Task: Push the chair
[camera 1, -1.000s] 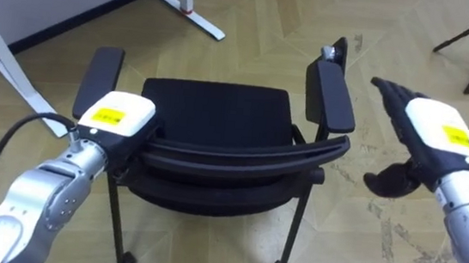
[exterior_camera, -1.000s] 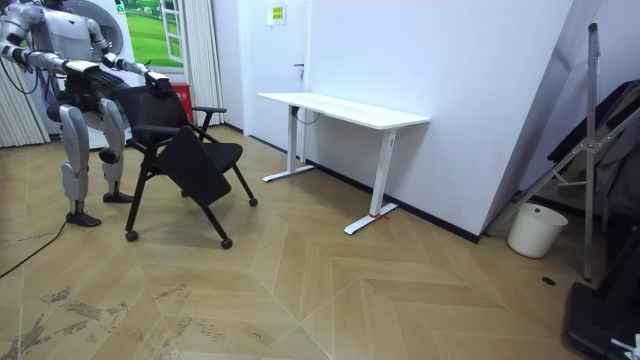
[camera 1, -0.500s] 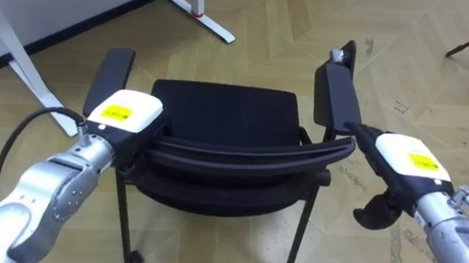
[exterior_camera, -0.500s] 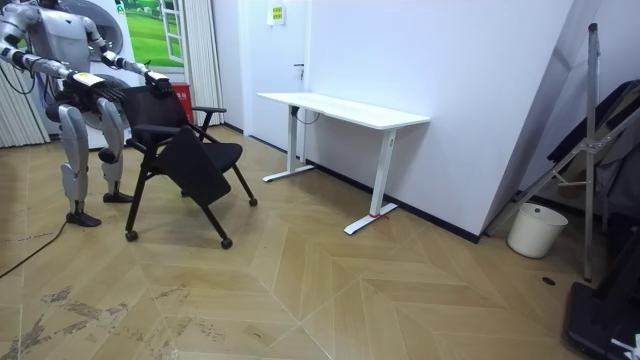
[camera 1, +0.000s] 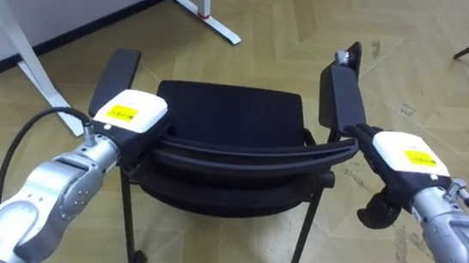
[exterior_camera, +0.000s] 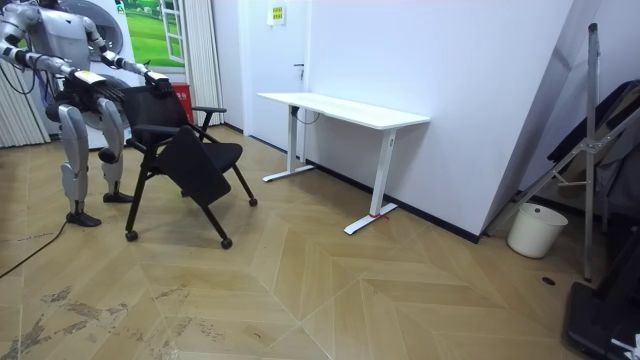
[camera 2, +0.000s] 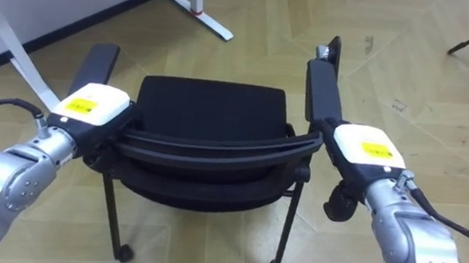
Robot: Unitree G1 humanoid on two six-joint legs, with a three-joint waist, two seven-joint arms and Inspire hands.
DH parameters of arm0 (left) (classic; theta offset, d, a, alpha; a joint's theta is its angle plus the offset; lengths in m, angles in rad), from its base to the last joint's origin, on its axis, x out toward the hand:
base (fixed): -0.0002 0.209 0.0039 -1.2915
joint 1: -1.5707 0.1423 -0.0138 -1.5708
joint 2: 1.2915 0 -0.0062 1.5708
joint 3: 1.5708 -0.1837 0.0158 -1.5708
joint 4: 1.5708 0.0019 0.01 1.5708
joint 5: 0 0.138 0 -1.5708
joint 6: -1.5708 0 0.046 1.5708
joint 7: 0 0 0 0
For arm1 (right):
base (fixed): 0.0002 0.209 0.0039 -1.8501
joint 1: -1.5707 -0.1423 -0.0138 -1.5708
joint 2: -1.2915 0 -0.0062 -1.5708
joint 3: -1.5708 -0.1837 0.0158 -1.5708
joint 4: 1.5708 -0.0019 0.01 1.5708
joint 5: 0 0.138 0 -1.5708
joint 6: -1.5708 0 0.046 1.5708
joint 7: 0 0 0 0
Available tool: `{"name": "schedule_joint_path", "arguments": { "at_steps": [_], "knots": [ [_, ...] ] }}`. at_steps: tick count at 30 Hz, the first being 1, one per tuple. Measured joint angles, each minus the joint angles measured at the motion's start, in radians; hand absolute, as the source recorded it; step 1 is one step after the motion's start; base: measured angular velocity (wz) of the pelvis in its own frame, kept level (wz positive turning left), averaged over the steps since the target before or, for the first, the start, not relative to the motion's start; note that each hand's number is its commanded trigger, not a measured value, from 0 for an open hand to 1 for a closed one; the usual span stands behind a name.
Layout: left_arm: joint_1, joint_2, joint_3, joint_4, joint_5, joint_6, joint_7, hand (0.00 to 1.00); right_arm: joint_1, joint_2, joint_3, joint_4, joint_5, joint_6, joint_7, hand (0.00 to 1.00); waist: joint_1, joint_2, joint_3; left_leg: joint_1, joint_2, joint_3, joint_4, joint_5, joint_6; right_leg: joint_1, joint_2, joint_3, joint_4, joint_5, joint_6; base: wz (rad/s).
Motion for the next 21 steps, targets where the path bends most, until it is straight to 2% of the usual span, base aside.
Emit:
{"name": "schedule_joint_path", "arguments": {
  "at_steps": [21],
  "knots": [
    [0.000, -0.004, -0.019, 0.000, 0.000, 0.019, 0.018, 1.00, 0.000, 0.004, 0.020, 0.005, -0.063, 0.024, -0.034, 0.00, 0.015, 0.001, -0.0001, 0.002, 0.000, 0.002, 0.001, 0.000, 0.000, 0.001, 0.000, 0.004, 0.000, 0.000, 0.000, 0.00]
  ]
}}
